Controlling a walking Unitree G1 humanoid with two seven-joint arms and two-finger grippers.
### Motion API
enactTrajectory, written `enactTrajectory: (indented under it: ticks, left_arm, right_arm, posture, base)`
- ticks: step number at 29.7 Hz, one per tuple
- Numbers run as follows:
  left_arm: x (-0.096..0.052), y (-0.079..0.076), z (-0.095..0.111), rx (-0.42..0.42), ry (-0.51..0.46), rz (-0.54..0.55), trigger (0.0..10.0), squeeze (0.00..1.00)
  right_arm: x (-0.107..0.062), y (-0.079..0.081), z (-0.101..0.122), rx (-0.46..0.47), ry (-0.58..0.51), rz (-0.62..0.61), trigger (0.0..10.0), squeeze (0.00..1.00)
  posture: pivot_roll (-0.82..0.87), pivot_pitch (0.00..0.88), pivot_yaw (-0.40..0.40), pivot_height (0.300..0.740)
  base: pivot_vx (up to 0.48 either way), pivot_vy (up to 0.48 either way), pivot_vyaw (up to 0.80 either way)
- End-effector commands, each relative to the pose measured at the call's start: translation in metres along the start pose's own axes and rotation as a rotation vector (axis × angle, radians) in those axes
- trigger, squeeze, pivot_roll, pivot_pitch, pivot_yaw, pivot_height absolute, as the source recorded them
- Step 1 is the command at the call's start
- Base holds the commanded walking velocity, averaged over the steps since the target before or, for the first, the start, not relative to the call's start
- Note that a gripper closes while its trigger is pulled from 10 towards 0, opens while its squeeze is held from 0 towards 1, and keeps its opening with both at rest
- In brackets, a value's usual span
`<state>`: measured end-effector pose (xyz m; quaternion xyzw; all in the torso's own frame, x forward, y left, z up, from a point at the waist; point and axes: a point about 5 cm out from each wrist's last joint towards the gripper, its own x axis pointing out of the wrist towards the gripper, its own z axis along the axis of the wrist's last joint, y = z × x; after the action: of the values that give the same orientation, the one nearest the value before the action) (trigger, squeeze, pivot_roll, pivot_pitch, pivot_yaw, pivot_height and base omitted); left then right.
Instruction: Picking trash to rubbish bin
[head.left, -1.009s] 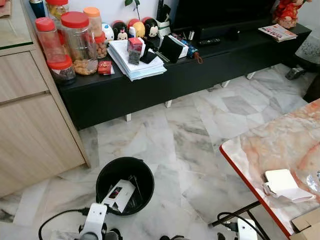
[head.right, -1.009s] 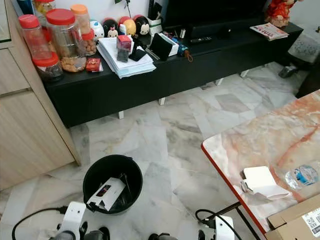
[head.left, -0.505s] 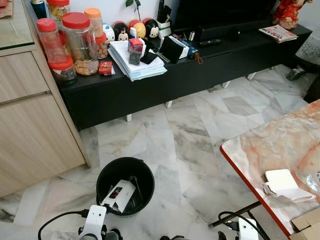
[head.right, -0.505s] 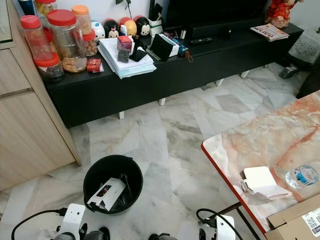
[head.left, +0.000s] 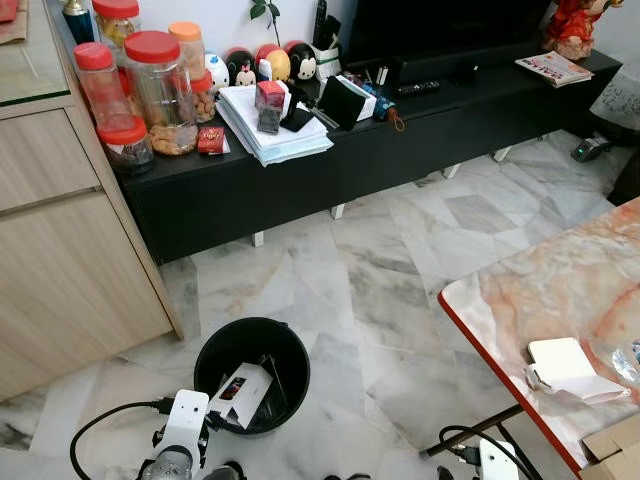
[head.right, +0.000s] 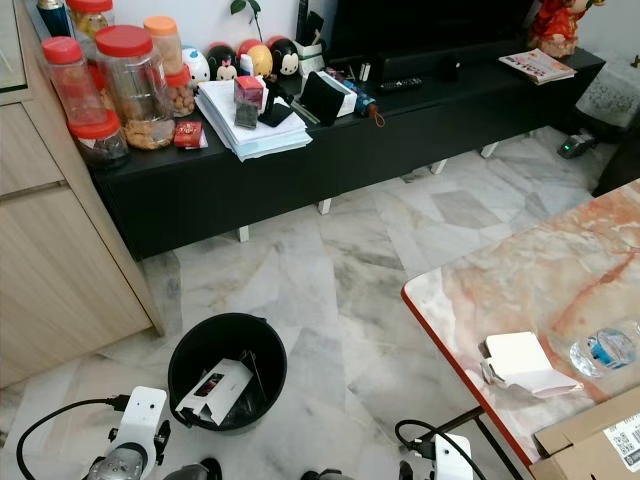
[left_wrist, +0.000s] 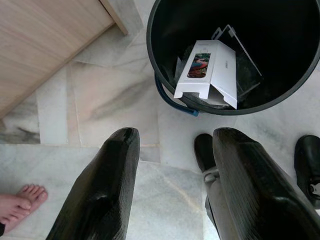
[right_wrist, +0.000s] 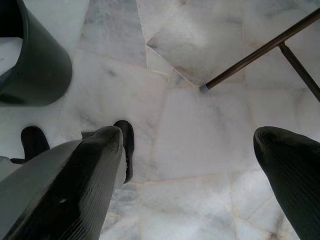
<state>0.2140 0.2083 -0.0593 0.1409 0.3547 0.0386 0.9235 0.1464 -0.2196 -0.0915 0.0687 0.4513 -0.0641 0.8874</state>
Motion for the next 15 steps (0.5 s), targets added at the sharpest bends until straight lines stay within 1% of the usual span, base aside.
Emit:
enactTrajectory:
  ticks: [1,7,15]
  left_arm:
    - [-0.002,-0.003,-0.006,-0.006,0.02,-0.014,10.0,0.0]
    - [-0.005,-0.003,-0.016,-0.001,0.052,-0.026,10.0,0.0]
    - [-0.007,-0.004,-0.021,0.007,0.071,-0.038,10.0,0.0]
  right_arm:
    - [-0.003,-0.008,-0.005,0.016,0.018,-0.02,10.0,0.0]
    - [-0.003,-0.008,-0.006,0.01,0.022,-0.016,10.0,0.0]
    - [-0.003,-0.007,-0.008,0.018,0.03,-0.006,10.0,0.0]
  posture:
    - [0.07,0.107,-0.134,0.74]
    - [0.07,0.1,-0.133,0.74]
    - [0.07,0.094,-0.132,0.74]
  base:
    - [0.0,0.0,0.0]
    - [0.0,0.0,0.0]
    - [0.0,0.0,0.0]
